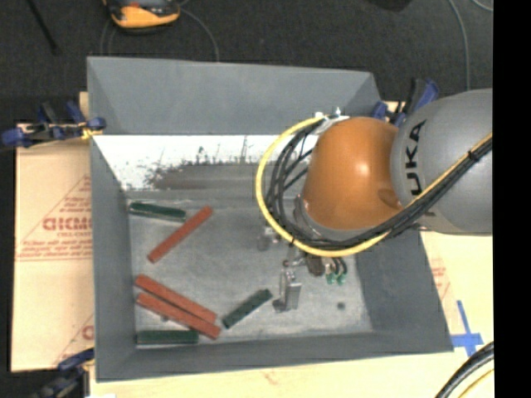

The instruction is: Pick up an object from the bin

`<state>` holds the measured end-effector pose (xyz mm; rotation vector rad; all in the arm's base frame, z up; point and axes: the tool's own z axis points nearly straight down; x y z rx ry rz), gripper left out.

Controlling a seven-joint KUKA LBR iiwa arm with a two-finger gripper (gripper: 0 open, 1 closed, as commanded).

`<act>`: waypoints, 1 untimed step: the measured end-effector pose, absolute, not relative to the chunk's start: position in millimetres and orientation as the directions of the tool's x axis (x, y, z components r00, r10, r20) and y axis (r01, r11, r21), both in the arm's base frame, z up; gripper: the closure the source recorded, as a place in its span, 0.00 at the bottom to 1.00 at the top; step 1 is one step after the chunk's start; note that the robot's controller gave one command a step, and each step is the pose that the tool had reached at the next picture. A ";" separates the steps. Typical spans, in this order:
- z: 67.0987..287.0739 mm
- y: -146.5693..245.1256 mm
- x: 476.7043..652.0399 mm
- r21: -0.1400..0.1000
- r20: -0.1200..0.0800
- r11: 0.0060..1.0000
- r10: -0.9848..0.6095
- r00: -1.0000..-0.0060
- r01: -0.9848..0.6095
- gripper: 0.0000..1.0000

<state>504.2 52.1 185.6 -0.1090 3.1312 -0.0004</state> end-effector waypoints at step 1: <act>141.7 50.3 523.4 -0.002 -0.005 0.963 -0.268 -0.963 -0.268 0.00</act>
Offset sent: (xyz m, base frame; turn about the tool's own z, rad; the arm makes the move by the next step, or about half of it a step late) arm -0.0024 0.0067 -0.1156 -0.0222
